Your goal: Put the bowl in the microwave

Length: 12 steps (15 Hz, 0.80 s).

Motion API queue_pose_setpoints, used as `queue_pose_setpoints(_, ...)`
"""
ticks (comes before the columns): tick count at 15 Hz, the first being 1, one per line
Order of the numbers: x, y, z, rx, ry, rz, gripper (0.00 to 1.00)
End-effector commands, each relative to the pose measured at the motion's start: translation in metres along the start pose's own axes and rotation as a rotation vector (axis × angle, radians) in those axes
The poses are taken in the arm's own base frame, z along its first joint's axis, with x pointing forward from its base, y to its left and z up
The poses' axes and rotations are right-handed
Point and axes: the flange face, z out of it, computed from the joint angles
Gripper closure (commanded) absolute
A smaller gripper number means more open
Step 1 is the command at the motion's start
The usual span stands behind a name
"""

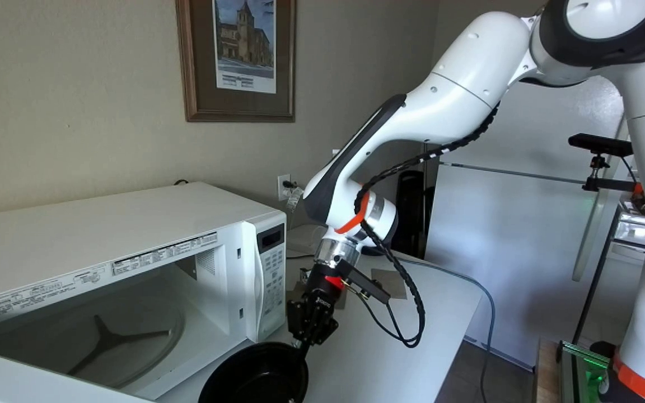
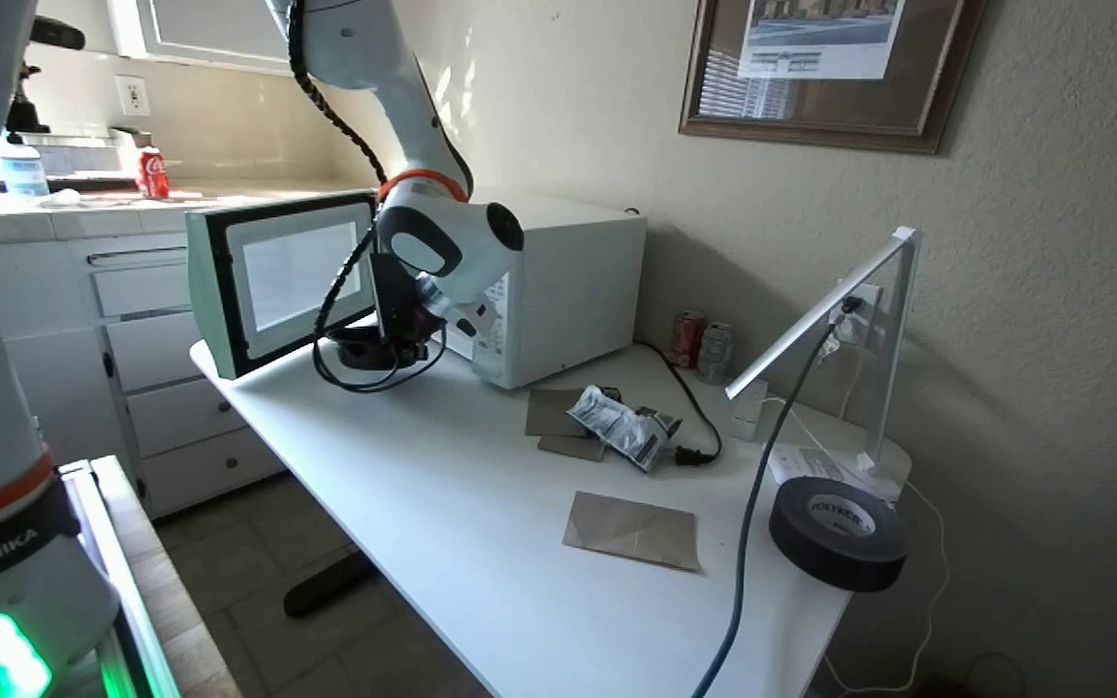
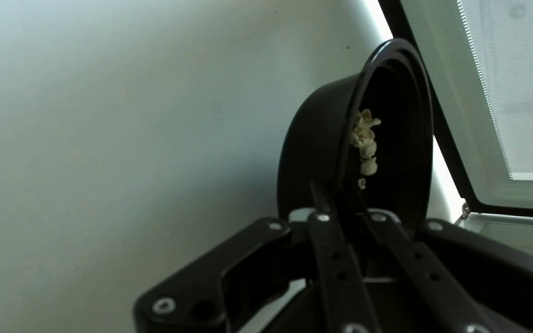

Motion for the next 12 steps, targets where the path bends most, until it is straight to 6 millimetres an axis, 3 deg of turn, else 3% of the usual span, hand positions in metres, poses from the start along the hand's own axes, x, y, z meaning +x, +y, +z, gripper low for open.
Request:
queue_pose_setpoints(1,0.000,0.000,-0.001,-0.002,0.000,0.000,0.91)
queue_pose_setpoints(4,0.001,0.001,-0.001,-0.005,0.002,0.001,0.91)
queue_pose_setpoints(5,0.001,0.001,-0.001,-0.005,0.002,0.001,0.98)
queue_pose_setpoints(6,0.000,-0.001,0.000,0.007,0.014,0.000,0.98)
queue_pose_setpoints(12,-0.010,-0.026,0.003,0.162,0.082,0.010,0.98)
